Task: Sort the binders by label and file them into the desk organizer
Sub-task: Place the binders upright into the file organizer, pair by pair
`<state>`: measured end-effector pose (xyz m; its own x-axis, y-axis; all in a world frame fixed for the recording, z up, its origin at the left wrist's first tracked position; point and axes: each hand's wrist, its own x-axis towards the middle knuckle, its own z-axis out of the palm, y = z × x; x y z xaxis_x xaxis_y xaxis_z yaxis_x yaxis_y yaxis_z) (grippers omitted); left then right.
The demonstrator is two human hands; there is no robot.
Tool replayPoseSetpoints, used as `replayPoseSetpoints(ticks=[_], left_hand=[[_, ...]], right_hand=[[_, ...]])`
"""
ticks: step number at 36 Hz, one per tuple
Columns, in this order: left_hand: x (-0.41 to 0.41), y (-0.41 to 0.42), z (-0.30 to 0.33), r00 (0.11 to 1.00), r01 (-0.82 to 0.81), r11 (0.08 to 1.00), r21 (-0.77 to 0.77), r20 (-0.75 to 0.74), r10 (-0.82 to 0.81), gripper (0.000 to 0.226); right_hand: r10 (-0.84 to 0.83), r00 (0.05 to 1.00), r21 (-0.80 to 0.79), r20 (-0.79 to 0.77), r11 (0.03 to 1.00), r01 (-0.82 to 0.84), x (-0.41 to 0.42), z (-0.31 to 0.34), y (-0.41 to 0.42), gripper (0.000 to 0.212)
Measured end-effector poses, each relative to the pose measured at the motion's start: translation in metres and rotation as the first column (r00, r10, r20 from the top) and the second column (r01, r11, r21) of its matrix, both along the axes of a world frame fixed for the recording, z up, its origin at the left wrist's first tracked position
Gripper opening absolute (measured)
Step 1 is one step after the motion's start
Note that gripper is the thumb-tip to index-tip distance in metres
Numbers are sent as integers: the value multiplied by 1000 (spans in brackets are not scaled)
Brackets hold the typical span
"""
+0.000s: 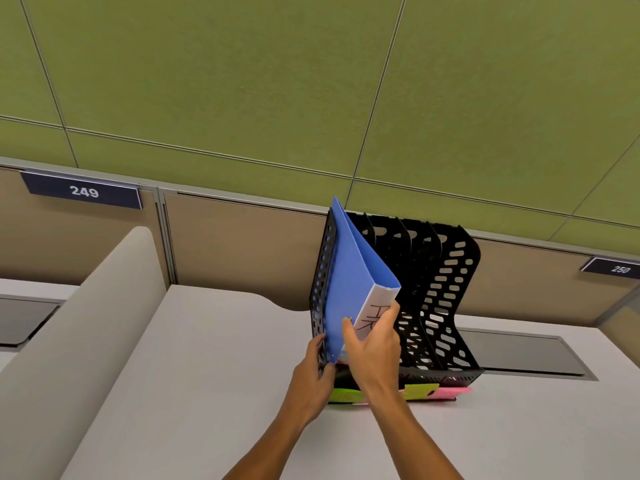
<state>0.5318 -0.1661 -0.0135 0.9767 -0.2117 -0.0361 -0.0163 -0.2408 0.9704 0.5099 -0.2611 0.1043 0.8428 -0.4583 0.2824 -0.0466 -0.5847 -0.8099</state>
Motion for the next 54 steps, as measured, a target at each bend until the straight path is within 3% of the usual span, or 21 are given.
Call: replayPoseSetpoints(ticks=[3,7,13,17,22,27,42,54], left_hand=[[-3,0,-1,998,51,999,-10,28,-50,55],[-7,-1,-3,994,89,991,101,61,-96,68],[-9,-1,2,999,19,978,209,27,-25,60],[-12,3,1,1000,-23,968,250,4,23,47],[-21,12,9,998,-44,965,258,-39,56,55],[-39,23,24,998,-29,952,304,-45,45,52],[-180,53,50,994,-101,877,470,90,66,48],[-306,75,-4,979,-196,809,555,60,195,64]], right_hand=[[24,999,-15,-45,1000,-25,-2,-13,5,72],[35,997,-45,-63,998,-38,0,-21,10,74],[135,986,74,-97,989,-128,-3,-26,8,83],[186,971,124,-150,978,-168,-17,-32,4,78],[247,953,160,-178,962,-220,-48,-36,-5,81],[247,945,190,-214,959,-208,-86,-41,-13,69],[410,880,272,-240,899,-345,-212,-55,0,62],[553,765,225,-332,833,-505,-276,-90,13,71]])
